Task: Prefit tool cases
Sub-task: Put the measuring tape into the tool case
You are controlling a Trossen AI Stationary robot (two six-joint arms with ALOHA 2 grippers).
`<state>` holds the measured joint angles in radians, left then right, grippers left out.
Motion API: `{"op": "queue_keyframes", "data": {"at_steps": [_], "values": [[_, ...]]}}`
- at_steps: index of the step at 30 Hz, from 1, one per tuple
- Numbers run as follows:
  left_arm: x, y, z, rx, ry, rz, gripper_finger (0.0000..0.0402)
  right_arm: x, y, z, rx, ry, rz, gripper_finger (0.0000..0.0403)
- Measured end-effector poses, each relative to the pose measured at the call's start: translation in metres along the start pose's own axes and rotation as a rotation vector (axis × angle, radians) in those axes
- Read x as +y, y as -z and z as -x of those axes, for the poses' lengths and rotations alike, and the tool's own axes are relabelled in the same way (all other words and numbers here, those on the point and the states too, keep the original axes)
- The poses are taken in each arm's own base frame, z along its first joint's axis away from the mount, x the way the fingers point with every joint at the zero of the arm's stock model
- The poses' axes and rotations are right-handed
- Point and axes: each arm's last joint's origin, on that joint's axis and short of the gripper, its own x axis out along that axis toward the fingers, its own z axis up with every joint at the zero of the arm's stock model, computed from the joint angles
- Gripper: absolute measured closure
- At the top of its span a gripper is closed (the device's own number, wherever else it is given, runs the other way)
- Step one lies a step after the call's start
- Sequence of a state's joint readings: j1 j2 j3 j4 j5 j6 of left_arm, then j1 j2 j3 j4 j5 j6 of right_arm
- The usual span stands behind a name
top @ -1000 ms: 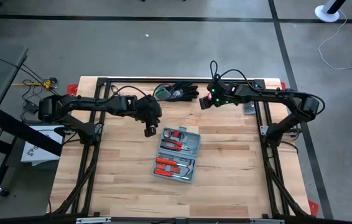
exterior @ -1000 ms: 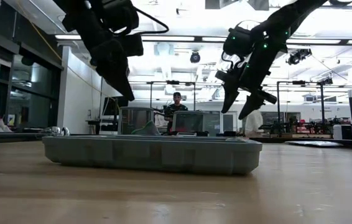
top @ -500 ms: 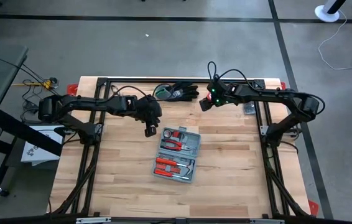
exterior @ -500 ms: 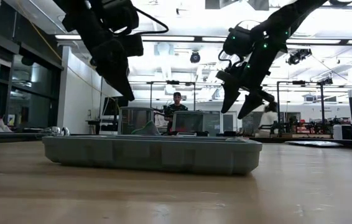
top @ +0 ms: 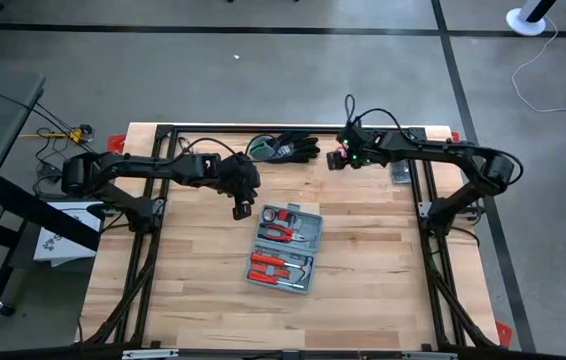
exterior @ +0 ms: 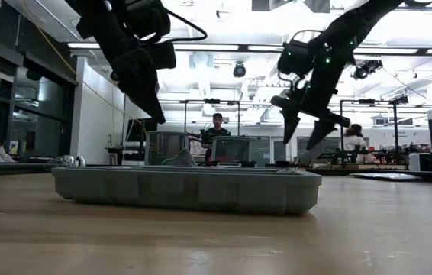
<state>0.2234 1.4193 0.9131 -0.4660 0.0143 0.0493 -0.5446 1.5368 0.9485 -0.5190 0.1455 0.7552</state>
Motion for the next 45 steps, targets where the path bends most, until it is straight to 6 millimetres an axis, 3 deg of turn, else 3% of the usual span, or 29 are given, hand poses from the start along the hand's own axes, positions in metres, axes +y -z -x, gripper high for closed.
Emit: {"op": "queue_keyframes", "data": {"at_steps": [11, 25, 36, 45], "values": [[0.0, -0.002, 0.0, -0.023, -0.001, 0.015, 0.0401, -0.005, -0.019, -0.001, -0.083, -0.068, 0.0, 0.0125], [0.004, -0.001, 0.0, -0.017, -0.009, -0.1, 0.0401, -0.005, -0.022, -0.001, -0.081, -0.112, -0.053, 0.0126], [0.019, -0.003, 0.001, -0.043, -0.061, 0.002, 0.0401, -0.003, -0.024, -0.001, -0.083, -0.154, -0.003, 0.0125], [0.02, -0.003, 0.001, -0.045, -0.043, 0.052, 0.0401, 0.002, -0.026, 0.0, -0.073, -0.245, 0.056, 0.0085]]}}
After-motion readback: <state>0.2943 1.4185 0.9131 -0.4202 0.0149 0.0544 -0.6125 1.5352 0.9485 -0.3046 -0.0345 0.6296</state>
